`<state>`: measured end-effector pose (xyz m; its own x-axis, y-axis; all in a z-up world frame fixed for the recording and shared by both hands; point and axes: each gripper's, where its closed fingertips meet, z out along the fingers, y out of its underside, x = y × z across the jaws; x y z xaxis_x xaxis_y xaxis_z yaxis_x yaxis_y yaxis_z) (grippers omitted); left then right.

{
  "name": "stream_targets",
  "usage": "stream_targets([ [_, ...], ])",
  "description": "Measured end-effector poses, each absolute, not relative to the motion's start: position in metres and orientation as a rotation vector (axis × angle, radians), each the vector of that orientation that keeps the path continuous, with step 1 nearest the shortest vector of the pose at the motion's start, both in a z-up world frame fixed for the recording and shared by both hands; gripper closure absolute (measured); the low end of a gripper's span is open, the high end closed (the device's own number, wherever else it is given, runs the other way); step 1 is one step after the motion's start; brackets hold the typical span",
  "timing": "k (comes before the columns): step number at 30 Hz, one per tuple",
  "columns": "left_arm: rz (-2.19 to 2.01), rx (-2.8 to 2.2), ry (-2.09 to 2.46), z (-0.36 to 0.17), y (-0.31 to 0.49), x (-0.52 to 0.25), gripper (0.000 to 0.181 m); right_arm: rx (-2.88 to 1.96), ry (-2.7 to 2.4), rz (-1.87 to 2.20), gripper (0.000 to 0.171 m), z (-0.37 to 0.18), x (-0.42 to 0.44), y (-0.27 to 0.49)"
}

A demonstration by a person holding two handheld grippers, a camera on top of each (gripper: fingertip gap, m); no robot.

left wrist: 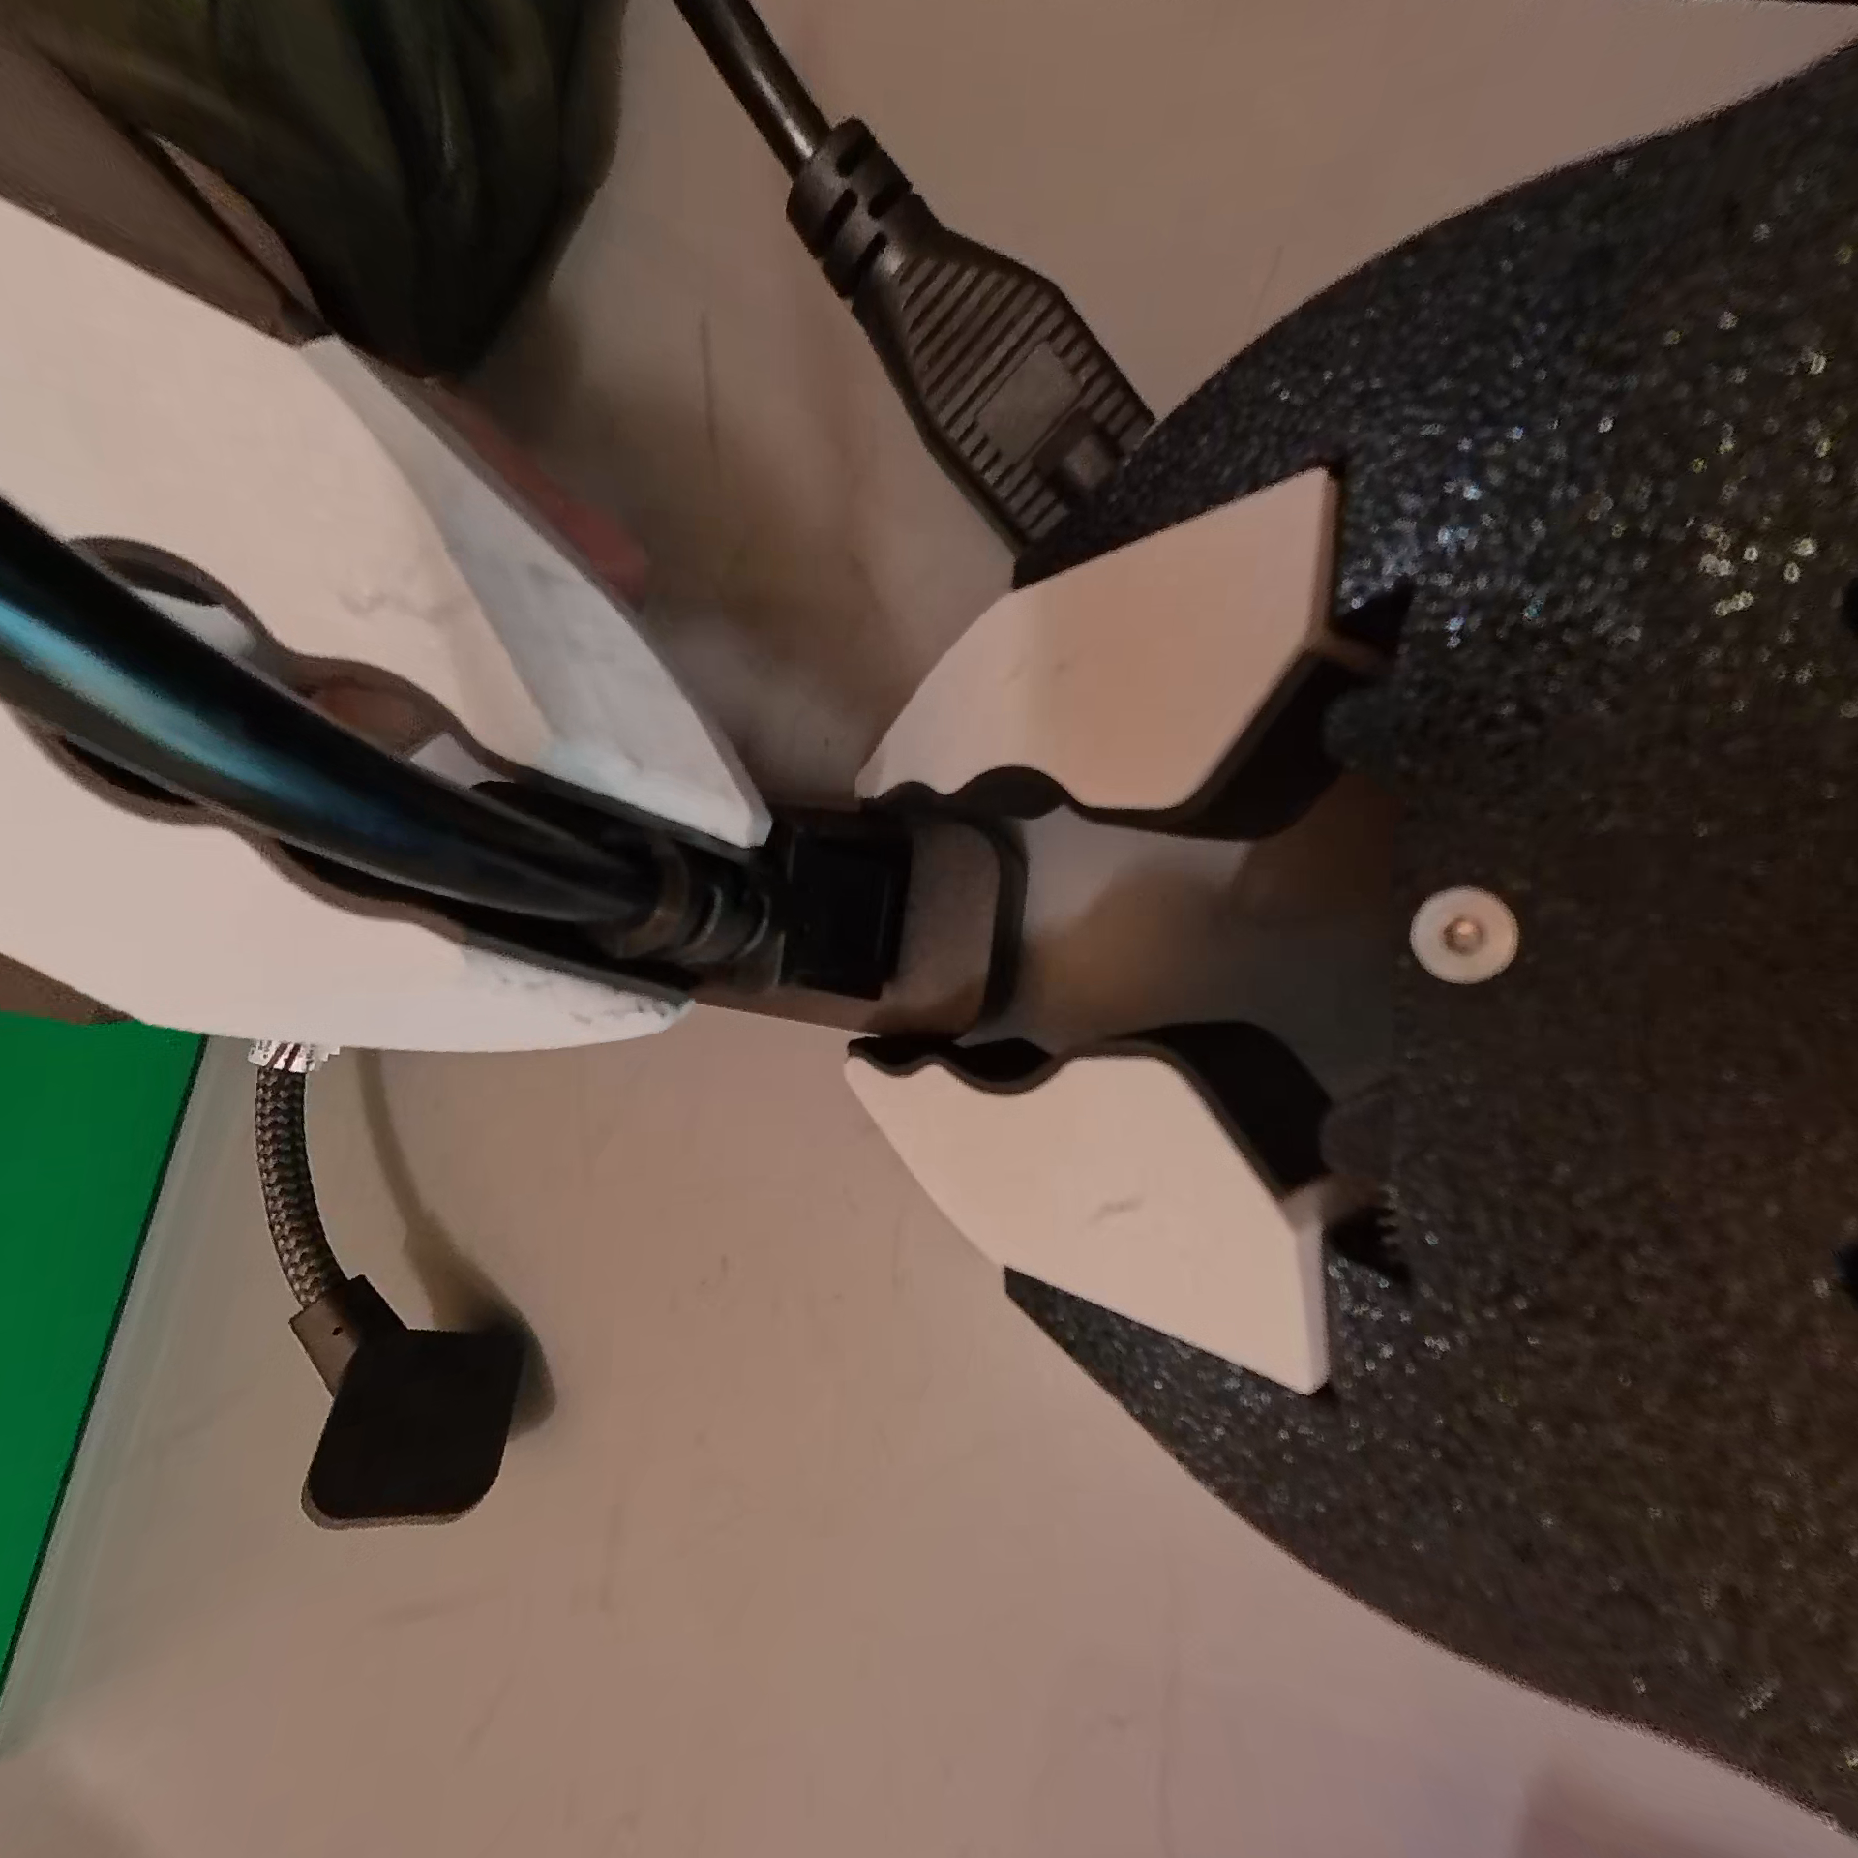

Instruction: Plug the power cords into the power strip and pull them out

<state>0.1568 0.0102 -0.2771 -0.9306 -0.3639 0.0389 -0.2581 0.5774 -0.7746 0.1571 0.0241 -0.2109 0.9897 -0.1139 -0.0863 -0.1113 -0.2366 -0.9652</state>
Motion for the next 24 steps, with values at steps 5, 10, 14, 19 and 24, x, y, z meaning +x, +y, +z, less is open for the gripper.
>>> stream_targets([
  [5, -1.303, -0.549, 2.695, -0.277, 0.010, 0.157, 0.140, -1.820, 0.182, -0.016, 0.156, -0.211, 0.158, 0.024],
  [10, -1.299, -0.543, 2.695, -0.277, 0.010, 0.157, 0.140, -1.836, 0.216, 0.024, 0.156, -0.211, 0.157, 0.024],
  [14, -1.315, -0.509, 2.720, -0.278, 0.008, 0.153, 0.140, -1.812, 0.185, 0.030, 0.157, -0.210, 0.152, 0.023],
  [19, -1.341, -0.579, 2.714, -0.276, 0.009, 0.157, 0.139, -1.777, 0.304, 0.044, 0.157, -0.208, 0.166, 0.025],
  [24, -1.312, -0.506, 2.707, -0.277, 0.008, 0.154, 0.140, -1.797, 0.238, 0.041, 0.158, -0.208, 0.151, 0.024],
])
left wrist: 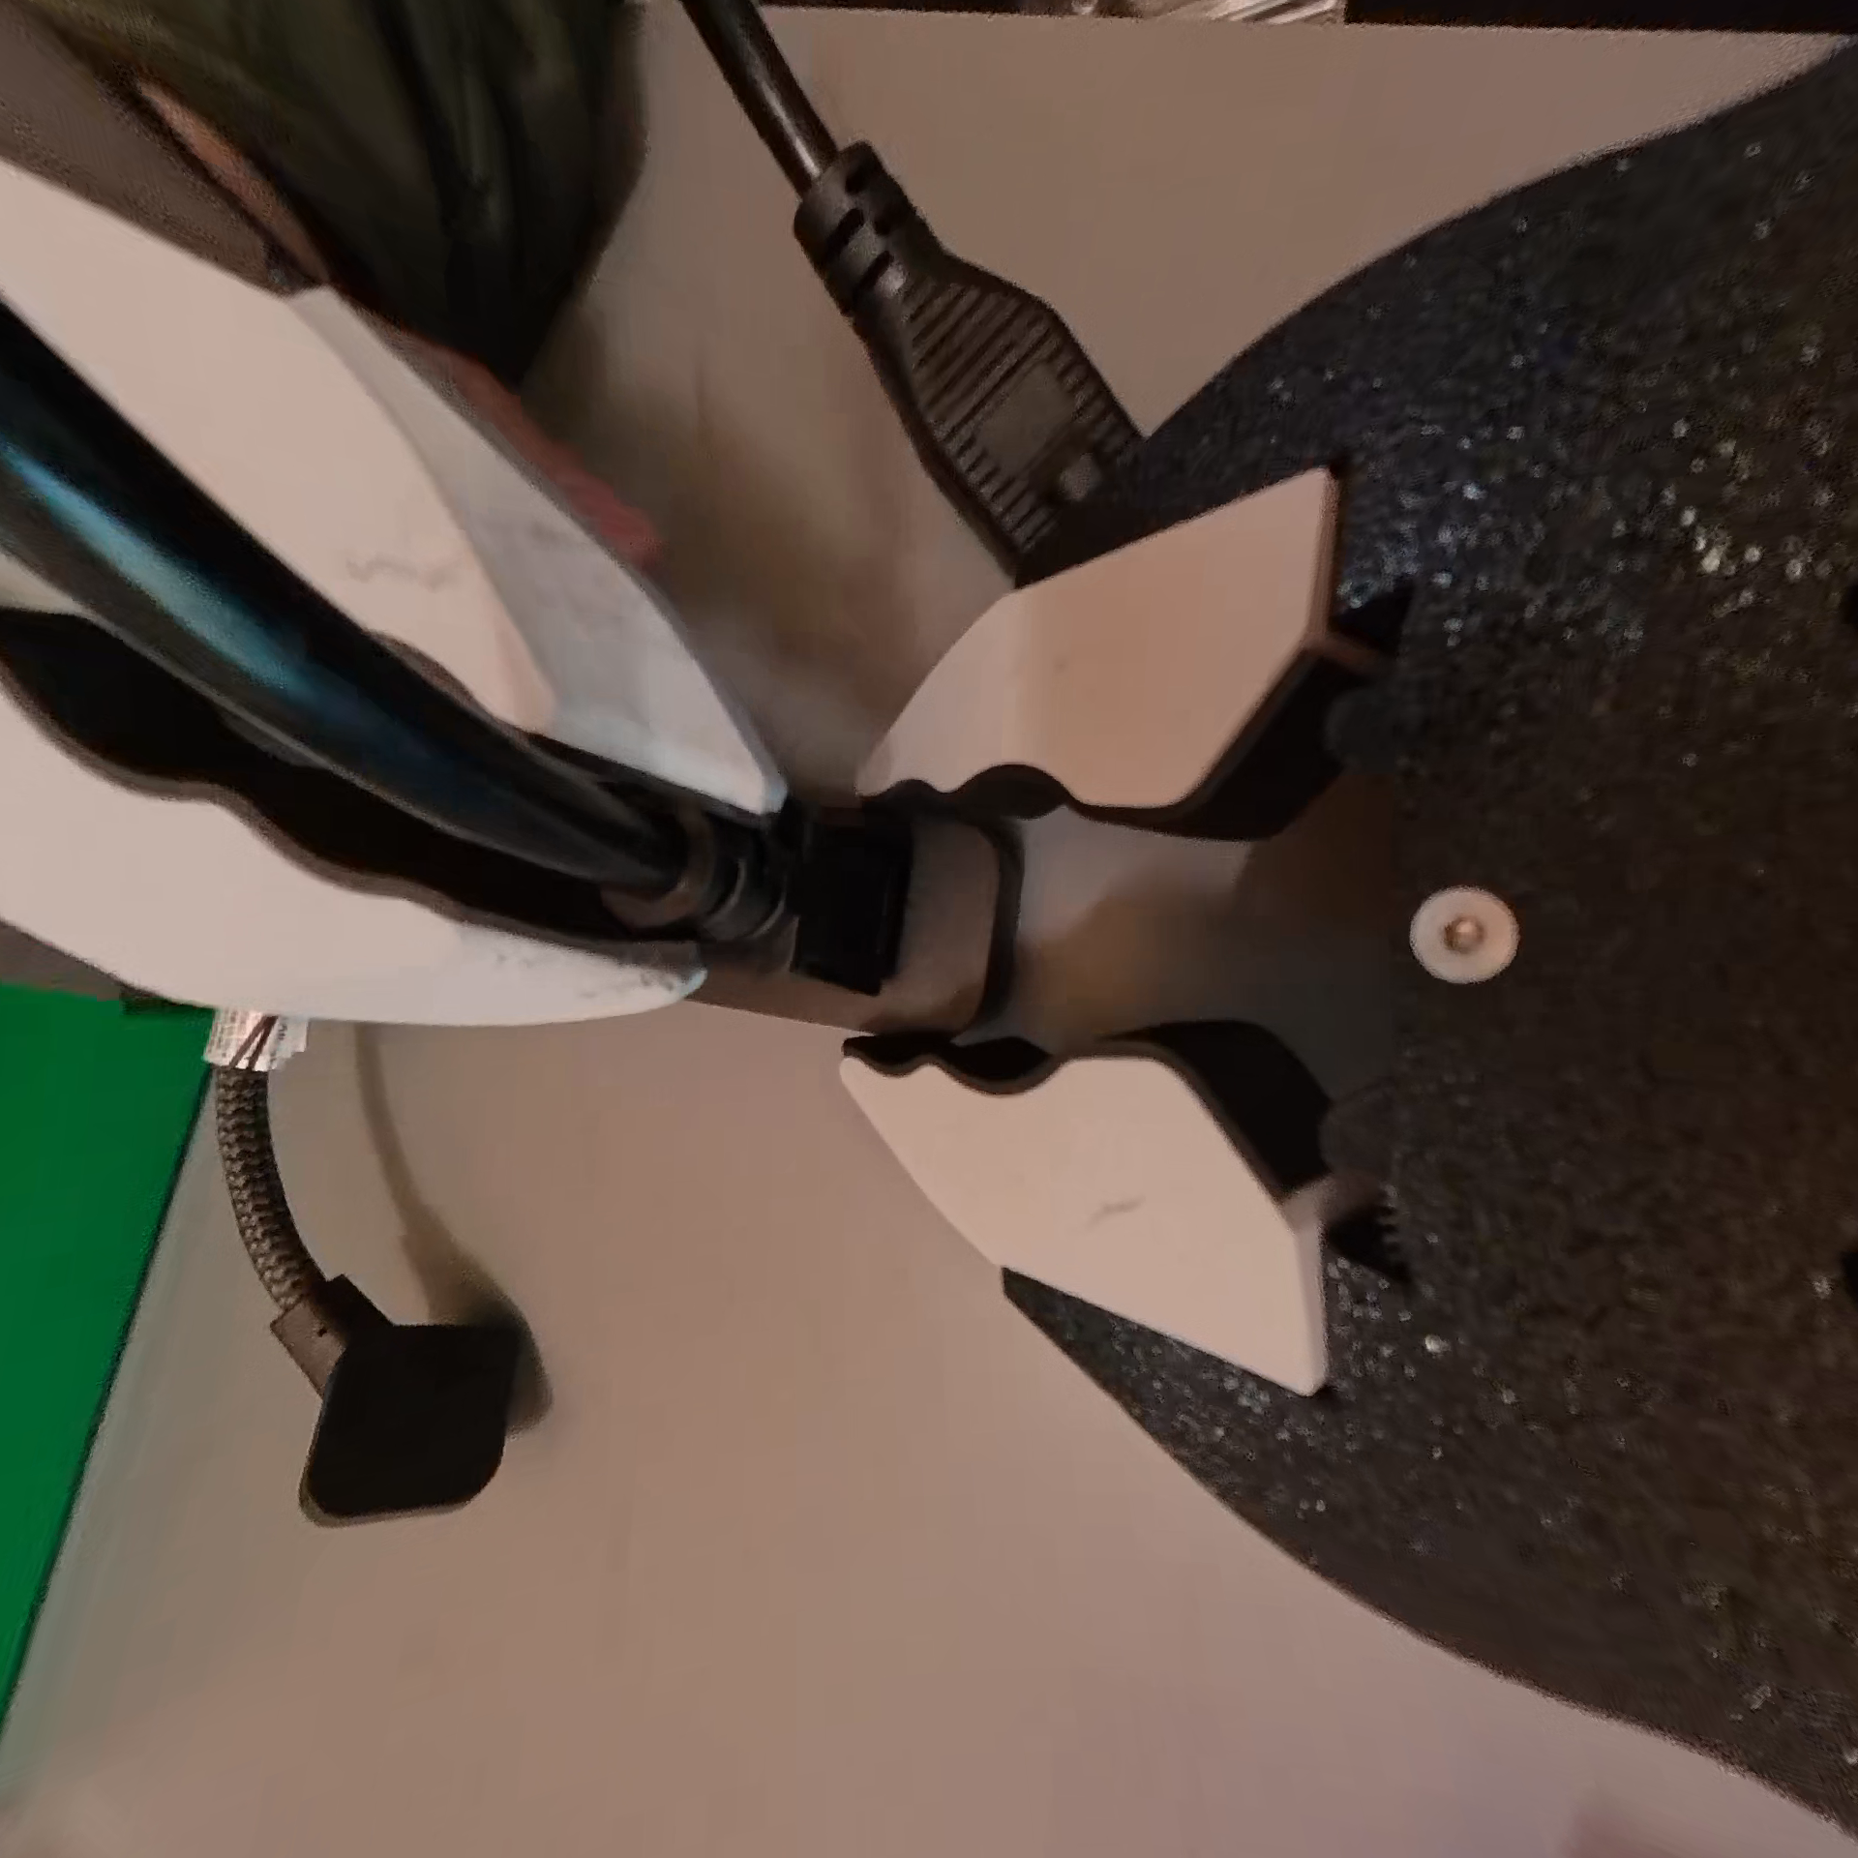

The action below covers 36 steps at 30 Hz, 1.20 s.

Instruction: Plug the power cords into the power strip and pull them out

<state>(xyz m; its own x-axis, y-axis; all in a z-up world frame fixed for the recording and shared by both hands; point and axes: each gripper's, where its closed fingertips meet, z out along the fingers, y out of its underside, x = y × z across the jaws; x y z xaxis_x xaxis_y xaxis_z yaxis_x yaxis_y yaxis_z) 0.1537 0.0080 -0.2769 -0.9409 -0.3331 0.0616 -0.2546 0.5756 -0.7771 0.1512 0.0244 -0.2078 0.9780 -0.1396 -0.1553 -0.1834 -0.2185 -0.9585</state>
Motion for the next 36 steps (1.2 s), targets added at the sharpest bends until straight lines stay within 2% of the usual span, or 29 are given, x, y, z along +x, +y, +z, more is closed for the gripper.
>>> stream_targets([
  [15, -1.344, -0.603, 2.702, -0.276, 0.010, 0.160, 0.139, -1.761, 0.382, 0.085, 0.157, -0.207, 0.173, 0.026],
  [20, -1.303, -0.506, 2.671, -0.276, 0.008, 0.157, 0.139, -1.824, 0.184, 0.042, 0.158, -0.204, 0.150, 0.029],
  [28, -1.309, -0.507, 2.692, -0.277, 0.007, 0.155, 0.140, -1.856, 0.199, 0.038, 0.158, -0.204, 0.151, 0.025],
  [36, -1.302, -0.579, 2.670, -0.277, 0.009, 0.160, 0.139, -1.702, 0.419, 0.107, 0.163, -0.197, 0.175, 0.027],
])
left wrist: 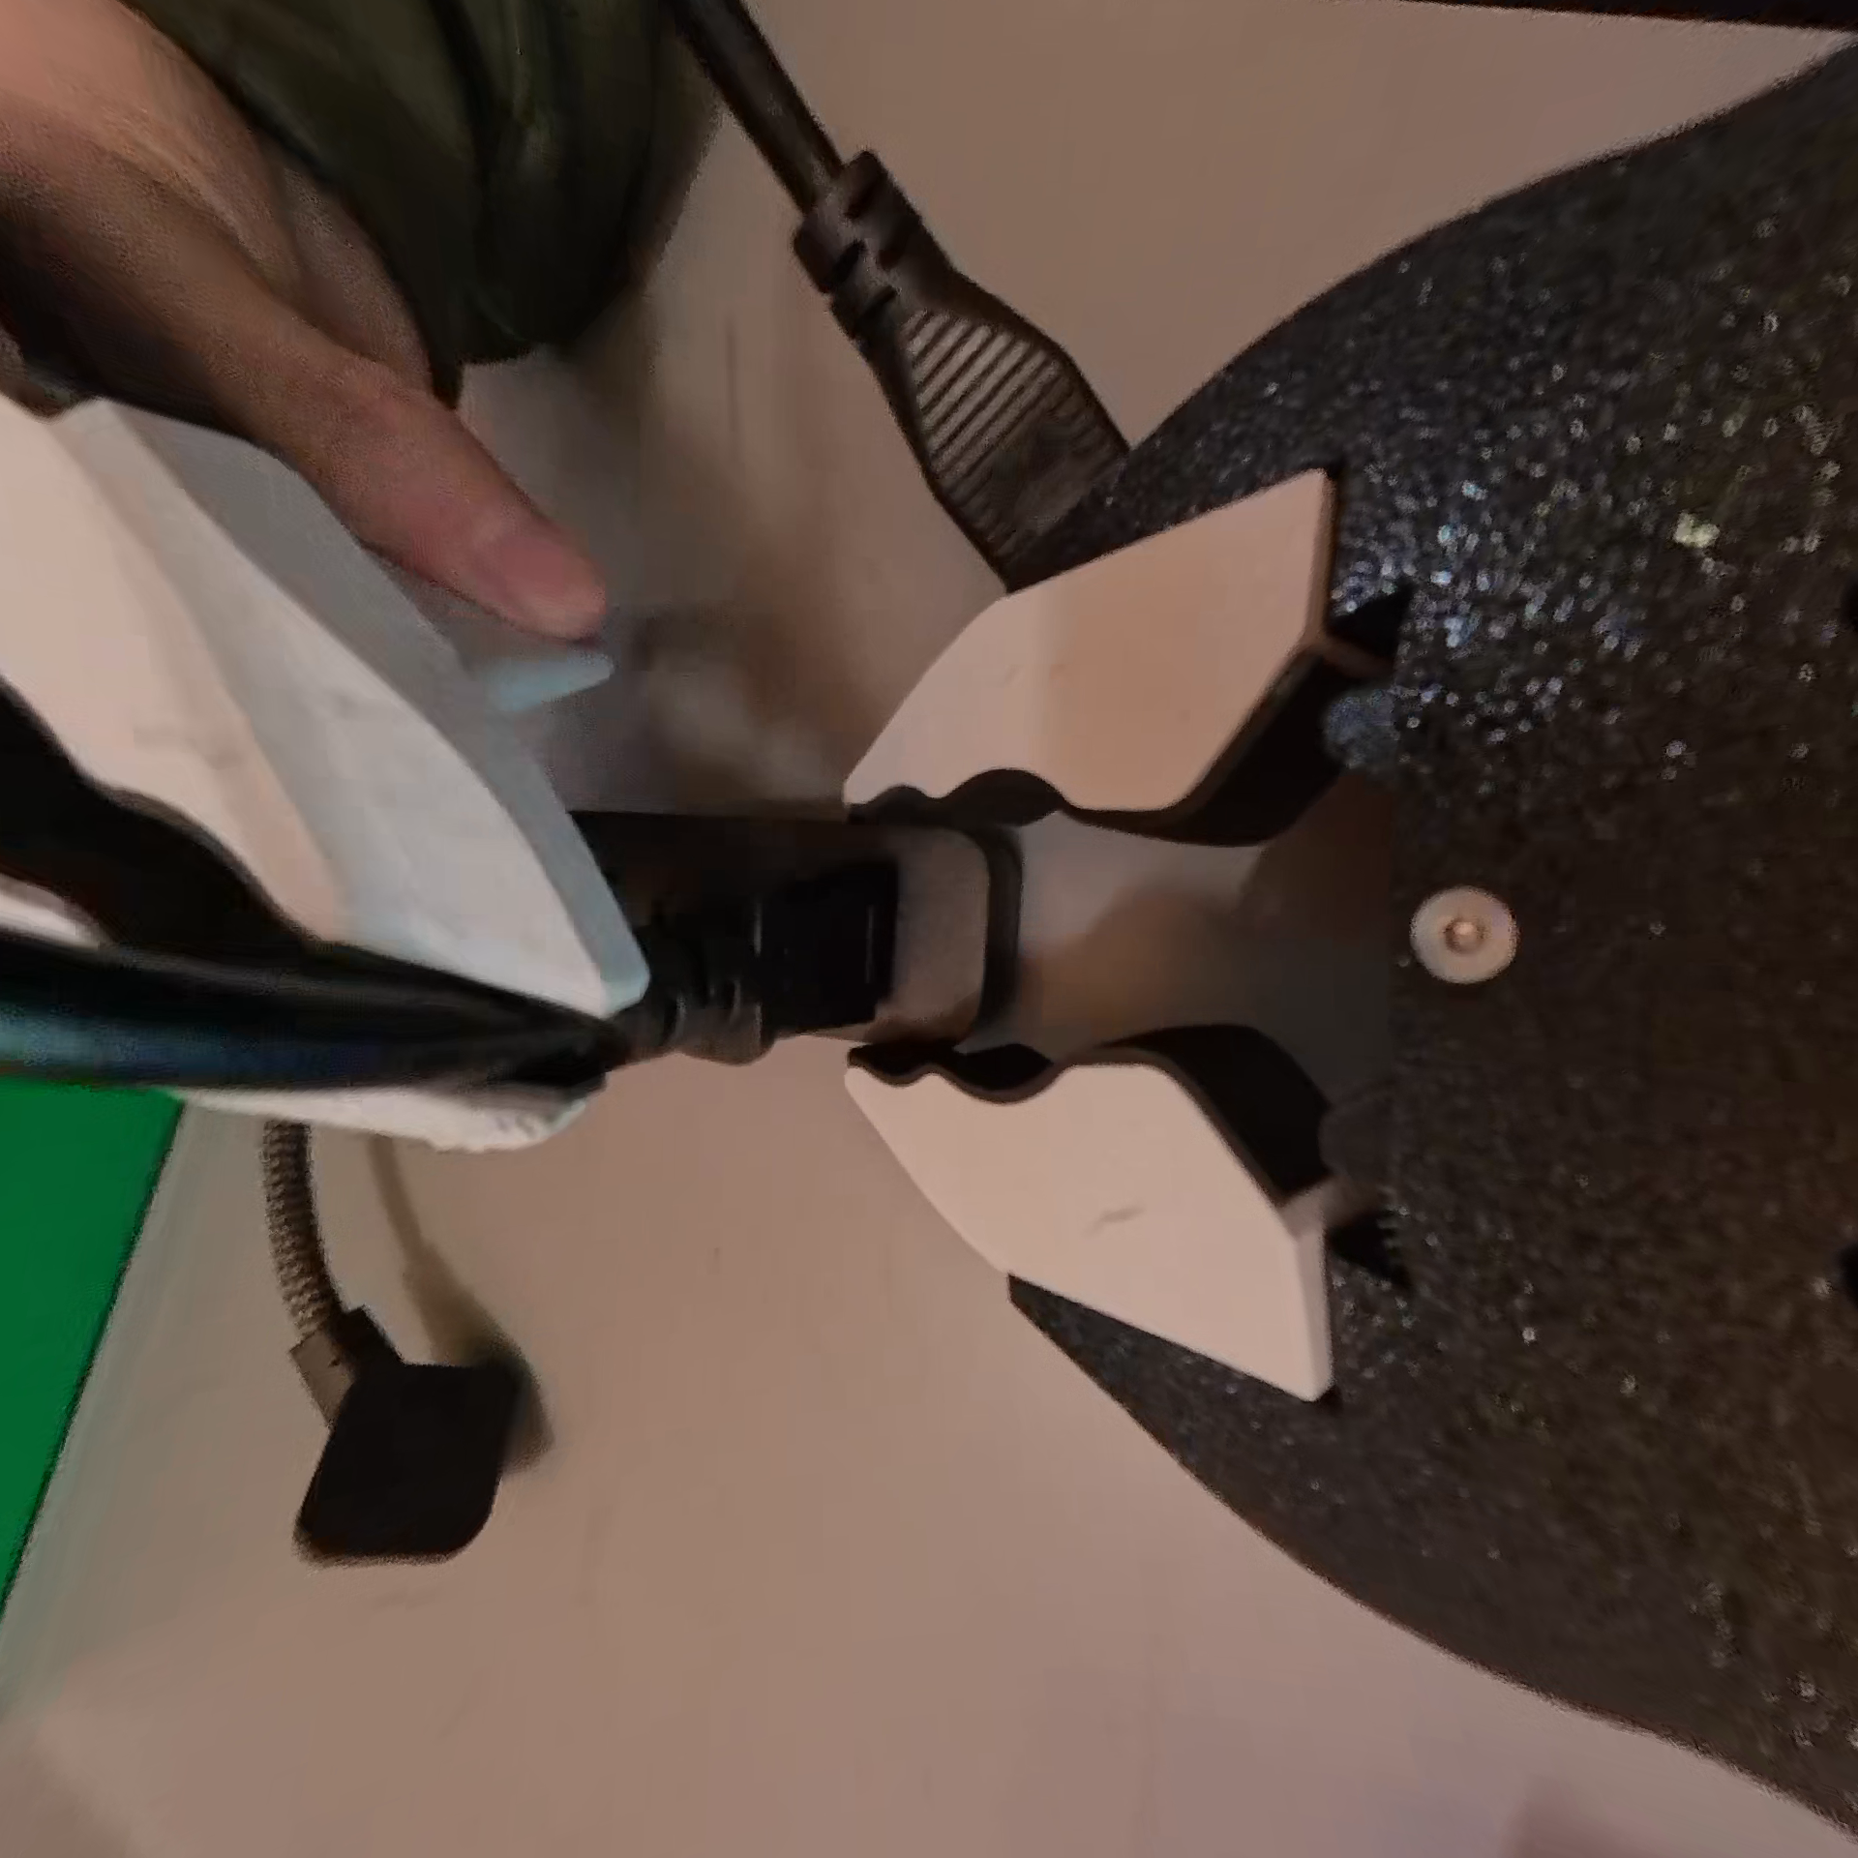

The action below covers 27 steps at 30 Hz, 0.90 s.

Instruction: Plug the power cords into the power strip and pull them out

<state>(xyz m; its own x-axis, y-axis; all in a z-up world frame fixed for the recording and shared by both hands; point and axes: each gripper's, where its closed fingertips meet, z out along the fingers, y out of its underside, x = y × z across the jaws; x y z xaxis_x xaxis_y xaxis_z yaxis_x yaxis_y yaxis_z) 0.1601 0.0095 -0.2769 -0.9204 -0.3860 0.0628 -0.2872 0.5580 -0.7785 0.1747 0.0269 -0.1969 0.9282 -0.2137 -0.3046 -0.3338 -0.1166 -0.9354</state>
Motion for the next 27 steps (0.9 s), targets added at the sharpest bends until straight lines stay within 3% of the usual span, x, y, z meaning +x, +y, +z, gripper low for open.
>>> stream_targets([
  [7, -1.264, -0.560, 2.650, -0.278, 0.011, 0.161, 0.140, -1.891, 0.187, 0.036, 0.162, -0.198, 0.155, 0.025],
  [20, -1.267, -0.561, 2.653, -0.278, 0.012, 0.160, 0.140, -1.825, 0.156, -0.030, 0.163, -0.198, 0.157, 0.030],
  [24, -1.263, -0.560, 2.651, -0.278, 0.012, 0.160, 0.140, -1.349, 0.247, 0.035, 0.162, -0.118, 0.177, 0.004],
  [27, -1.266, -0.562, 2.652, -0.278, 0.012, 0.160, 0.140, -1.649, 0.219, -0.056, 0.162, -0.146, 0.184, 0.003],
])
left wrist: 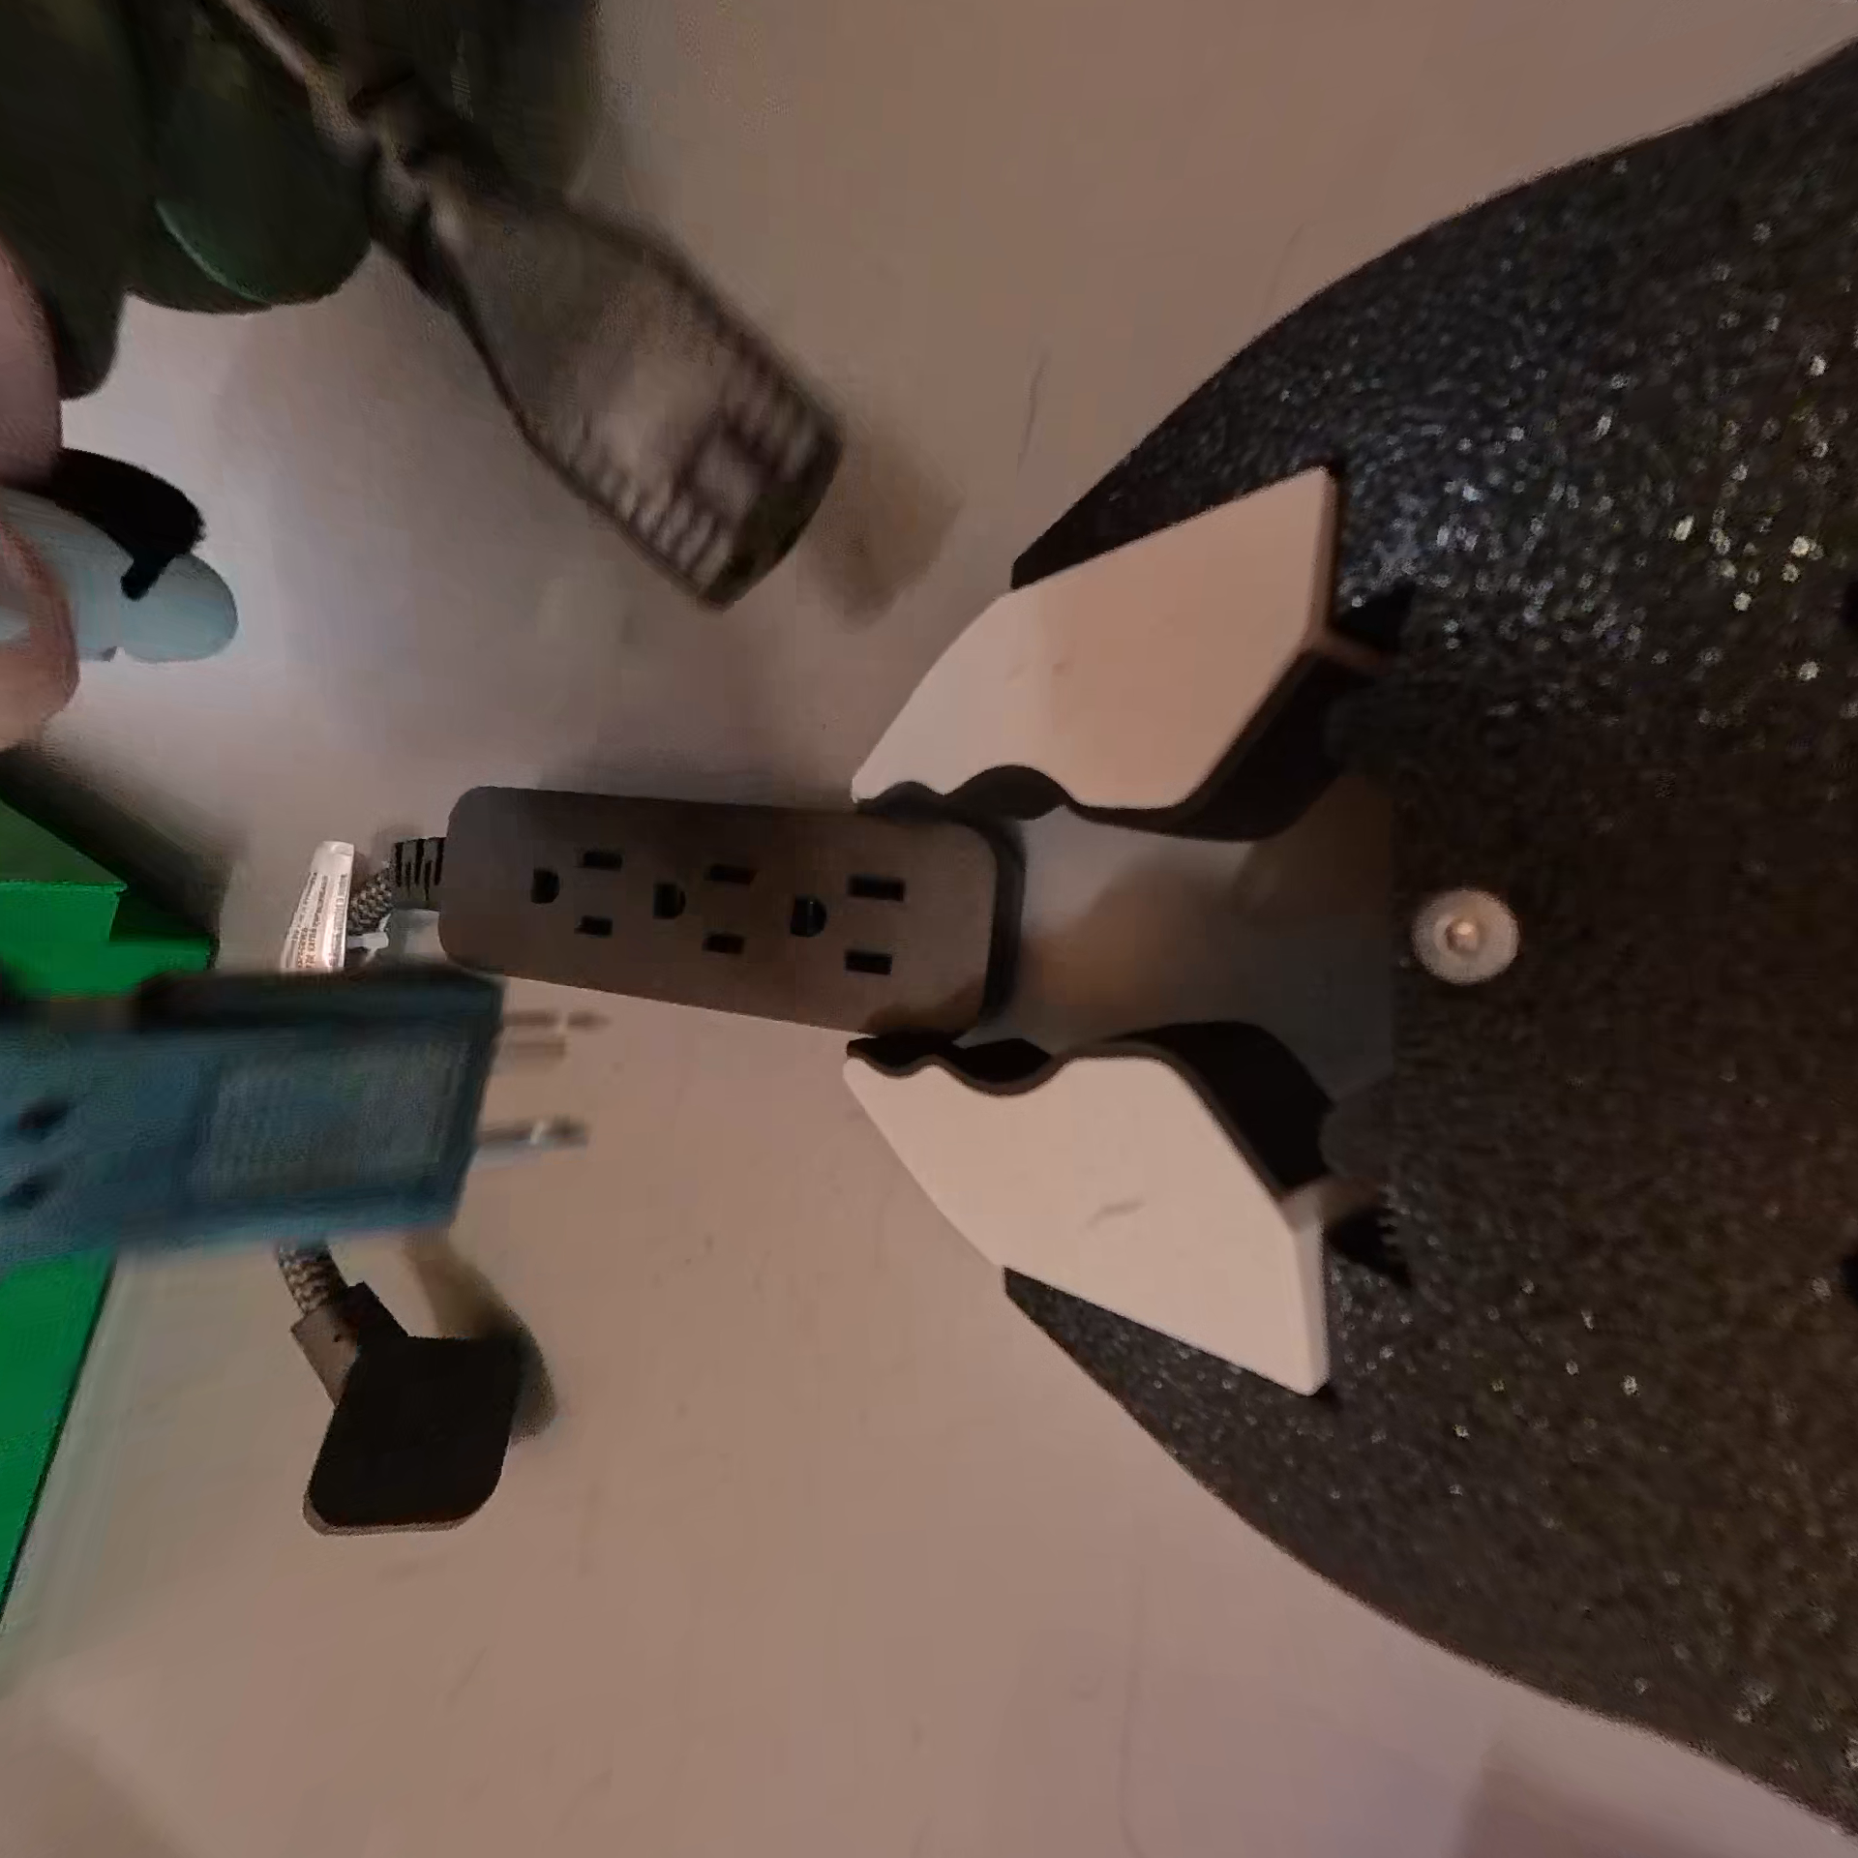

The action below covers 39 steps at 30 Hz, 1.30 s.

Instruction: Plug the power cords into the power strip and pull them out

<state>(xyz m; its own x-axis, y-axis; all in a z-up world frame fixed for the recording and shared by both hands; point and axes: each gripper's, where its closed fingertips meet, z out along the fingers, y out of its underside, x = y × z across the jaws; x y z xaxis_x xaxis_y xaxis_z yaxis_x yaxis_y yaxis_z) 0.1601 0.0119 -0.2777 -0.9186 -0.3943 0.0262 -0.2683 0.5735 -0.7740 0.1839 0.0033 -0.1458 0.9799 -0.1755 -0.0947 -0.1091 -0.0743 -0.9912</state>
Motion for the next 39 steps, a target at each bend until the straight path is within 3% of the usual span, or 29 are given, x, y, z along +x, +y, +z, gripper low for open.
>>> stream_targets([
  [8, -1.290, -0.589, 2.666, -0.277, 0.012, 0.160, 0.140, -1.771, 0.146, -0.076, 0.162, -0.151, 0.158, -0.005],
  [21, -1.278, -0.578, 2.657, -0.277, 0.013, 0.160, 0.140, -1.794, 0.386, -0.559, 0.161, 0.003, 0.243, -0.121],
  [25, -1.269, -0.567, 2.651, -0.277, 0.013, 0.160, 0.140, -1.942, 0.564, -0.821, 0.161, 0.017, 0.308, -0.181],
  [31, -1.273, -0.569, 2.653, -0.277, 0.013, 0.159, 0.140, -2.394, 0.668, -1.132, 0.161, -0.037, 0.380, -0.245],
  [35, -1.267, -0.562, 2.650, -0.277, 0.013, 0.159, 0.140, -2.828, 0.552, -1.068, 0.162, -0.105, 0.389, -0.253],
  [39, -1.269, -0.564, 2.651, -0.277, 0.013, 0.159, 0.140, -2.820, 0.676, -0.950, 0.162, -0.145, 0.402, -0.248],
])
